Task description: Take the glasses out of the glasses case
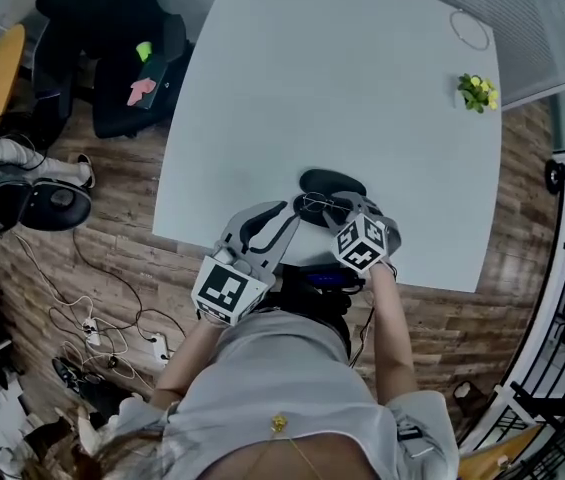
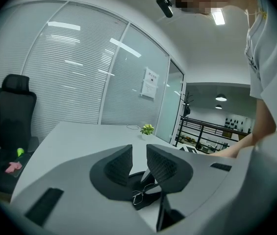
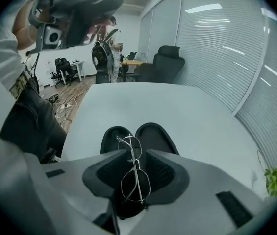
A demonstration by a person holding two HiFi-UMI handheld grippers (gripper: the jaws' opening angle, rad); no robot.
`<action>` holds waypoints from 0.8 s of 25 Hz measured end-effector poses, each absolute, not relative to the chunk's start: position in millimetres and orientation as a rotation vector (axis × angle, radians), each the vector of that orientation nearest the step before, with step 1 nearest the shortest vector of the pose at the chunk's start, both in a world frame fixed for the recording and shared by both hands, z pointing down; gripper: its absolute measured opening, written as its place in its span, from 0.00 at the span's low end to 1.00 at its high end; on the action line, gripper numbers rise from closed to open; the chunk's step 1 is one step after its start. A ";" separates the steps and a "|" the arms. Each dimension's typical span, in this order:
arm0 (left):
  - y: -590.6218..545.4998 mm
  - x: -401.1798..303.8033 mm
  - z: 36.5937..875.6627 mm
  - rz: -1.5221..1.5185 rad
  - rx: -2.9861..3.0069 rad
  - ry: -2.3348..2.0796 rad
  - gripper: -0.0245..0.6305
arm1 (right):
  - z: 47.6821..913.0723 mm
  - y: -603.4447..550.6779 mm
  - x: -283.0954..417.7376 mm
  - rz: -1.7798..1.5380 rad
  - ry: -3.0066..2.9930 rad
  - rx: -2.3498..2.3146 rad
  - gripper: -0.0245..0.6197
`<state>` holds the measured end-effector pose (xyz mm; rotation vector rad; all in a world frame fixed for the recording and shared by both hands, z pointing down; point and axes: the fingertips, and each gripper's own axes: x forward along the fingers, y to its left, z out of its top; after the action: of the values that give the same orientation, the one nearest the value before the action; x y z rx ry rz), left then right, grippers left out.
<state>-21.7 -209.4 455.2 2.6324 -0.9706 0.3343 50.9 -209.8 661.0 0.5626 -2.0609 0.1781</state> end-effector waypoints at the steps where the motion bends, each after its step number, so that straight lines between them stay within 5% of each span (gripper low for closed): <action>1: -209.9 -23.0 455.4 0.335 2.630 -0.973 0.19 | 666.3 -210.2 51.2 0.175 -2.046 0.544 0.24; 20: -209.3 -39.6 461.8 0.342 2.596 -1.010 0.19 | 707.3 -207.7 54.1 0.052 -1.906 0.384 0.19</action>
<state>-39.6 -209.3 461.8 2.5961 -1.0103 0.3416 54.1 -207.7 707.3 0.3836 -1.9061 0.0522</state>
